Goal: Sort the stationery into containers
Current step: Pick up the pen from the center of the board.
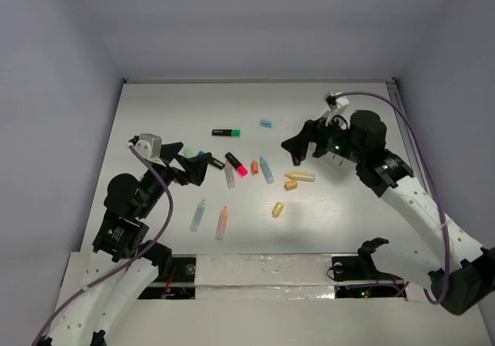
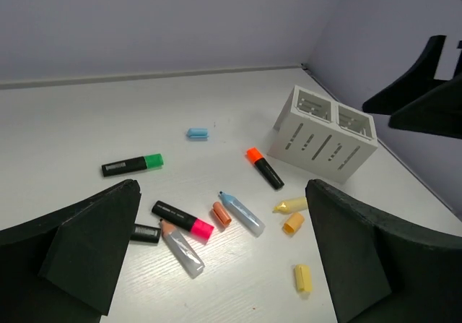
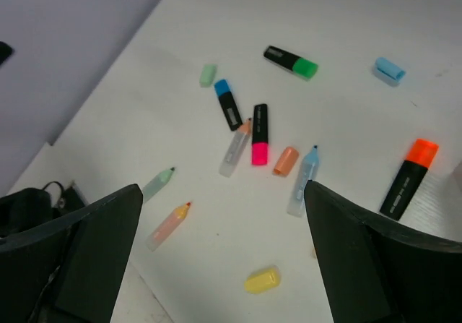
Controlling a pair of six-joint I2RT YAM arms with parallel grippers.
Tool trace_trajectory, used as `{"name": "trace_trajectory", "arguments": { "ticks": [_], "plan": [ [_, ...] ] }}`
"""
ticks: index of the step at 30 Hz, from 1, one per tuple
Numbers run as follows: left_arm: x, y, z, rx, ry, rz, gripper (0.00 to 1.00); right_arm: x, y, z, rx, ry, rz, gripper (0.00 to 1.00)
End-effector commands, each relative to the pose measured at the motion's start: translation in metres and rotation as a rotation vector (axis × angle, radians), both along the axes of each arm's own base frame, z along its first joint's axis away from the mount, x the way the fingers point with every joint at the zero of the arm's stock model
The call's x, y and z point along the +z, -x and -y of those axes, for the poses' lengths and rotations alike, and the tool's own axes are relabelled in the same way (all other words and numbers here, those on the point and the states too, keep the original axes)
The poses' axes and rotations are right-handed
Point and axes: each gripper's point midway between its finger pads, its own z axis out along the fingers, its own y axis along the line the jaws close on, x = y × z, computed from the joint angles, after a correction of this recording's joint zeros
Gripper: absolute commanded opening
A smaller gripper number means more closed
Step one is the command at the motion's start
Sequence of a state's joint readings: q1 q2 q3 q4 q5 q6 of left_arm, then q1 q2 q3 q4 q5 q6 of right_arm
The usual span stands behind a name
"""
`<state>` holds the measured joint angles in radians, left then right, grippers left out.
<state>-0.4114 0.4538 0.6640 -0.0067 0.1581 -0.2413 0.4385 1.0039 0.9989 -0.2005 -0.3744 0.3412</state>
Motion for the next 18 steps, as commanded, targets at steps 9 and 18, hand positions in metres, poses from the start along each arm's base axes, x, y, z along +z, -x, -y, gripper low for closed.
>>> {"name": "trace_trajectory", "arguments": {
  "ticks": [9,18],
  "plan": [
    [0.022,0.004,-0.002,-0.003,-0.009,0.069,0.99,-0.065,-0.053,0.014,-0.271,0.291,-0.074,0.83],
    [0.025,0.007,-0.005,0.01,0.002,0.082,0.99,-0.125,-0.08,0.016,-0.351,0.411,-0.171,0.39]
  ]
}}
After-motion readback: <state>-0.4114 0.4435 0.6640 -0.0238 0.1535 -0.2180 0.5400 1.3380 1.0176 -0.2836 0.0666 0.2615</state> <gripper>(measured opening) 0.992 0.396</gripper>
